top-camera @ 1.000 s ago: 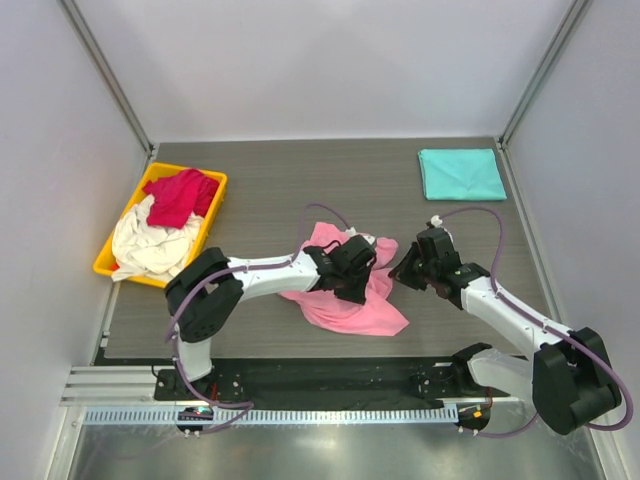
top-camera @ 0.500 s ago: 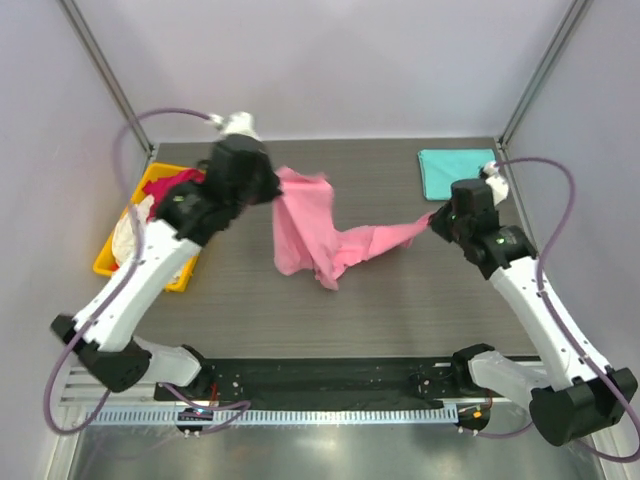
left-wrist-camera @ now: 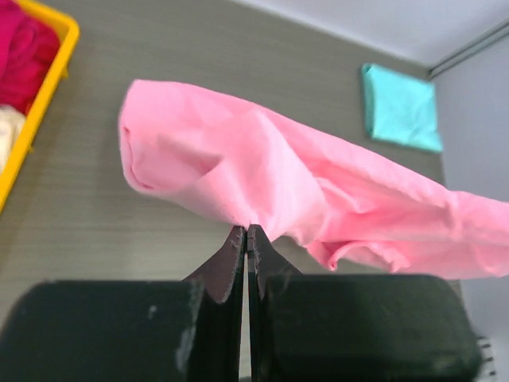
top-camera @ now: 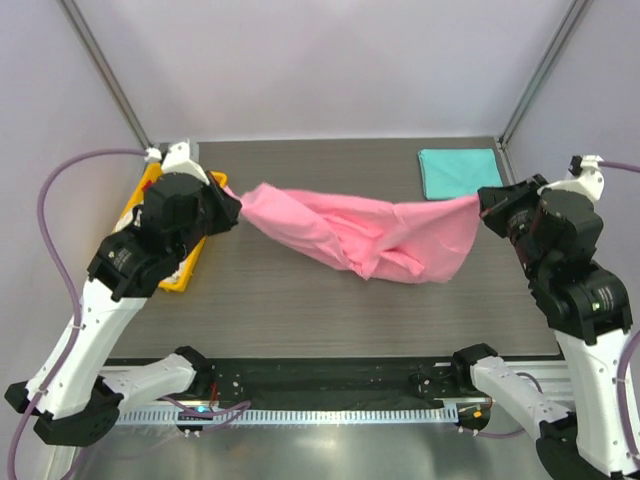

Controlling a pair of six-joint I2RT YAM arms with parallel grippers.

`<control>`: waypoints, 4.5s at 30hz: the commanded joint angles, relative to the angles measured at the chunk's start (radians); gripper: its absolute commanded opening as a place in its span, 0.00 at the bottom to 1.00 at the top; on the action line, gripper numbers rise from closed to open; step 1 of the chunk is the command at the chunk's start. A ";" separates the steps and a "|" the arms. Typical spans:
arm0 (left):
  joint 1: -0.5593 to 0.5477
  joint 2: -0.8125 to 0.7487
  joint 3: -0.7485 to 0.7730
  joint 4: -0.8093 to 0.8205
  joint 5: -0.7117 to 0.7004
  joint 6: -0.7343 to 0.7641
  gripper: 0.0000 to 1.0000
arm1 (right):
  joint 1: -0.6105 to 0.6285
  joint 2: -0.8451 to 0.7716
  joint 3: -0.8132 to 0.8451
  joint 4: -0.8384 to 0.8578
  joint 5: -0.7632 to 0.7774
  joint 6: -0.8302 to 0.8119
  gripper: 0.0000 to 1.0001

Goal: Fold and stack the t-shirts
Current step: Flatten the tshirt out

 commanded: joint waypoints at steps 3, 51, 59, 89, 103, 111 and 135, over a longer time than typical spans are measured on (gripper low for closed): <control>-0.001 -0.130 -0.238 -0.012 0.051 -0.085 0.00 | 0.001 -0.051 -0.054 -0.064 0.092 -0.044 0.01; -0.001 -0.374 -0.757 0.229 0.059 -0.117 0.00 | 0.029 1.621 0.961 0.787 -0.343 -0.348 0.01; -0.001 -0.300 -0.763 0.272 0.029 -0.097 0.00 | 0.029 1.759 1.090 0.861 -0.296 -0.365 0.01; -0.001 -0.363 -0.862 0.388 0.150 -0.061 0.00 | 0.071 0.326 -0.661 -0.181 -0.253 0.327 0.47; -0.001 -0.325 -0.859 0.384 0.111 -0.088 0.00 | 0.110 0.254 -0.951 0.243 -0.395 0.415 0.44; -0.001 -0.196 -0.829 0.350 0.015 -0.104 0.00 | 0.111 0.444 -0.844 0.353 -0.193 0.304 0.43; 0.001 -0.173 -0.760 0.318 -0.099 -0.105 0.00 | 0.107 0.615 -0.465 -0.064 -0.016 0.162 0.47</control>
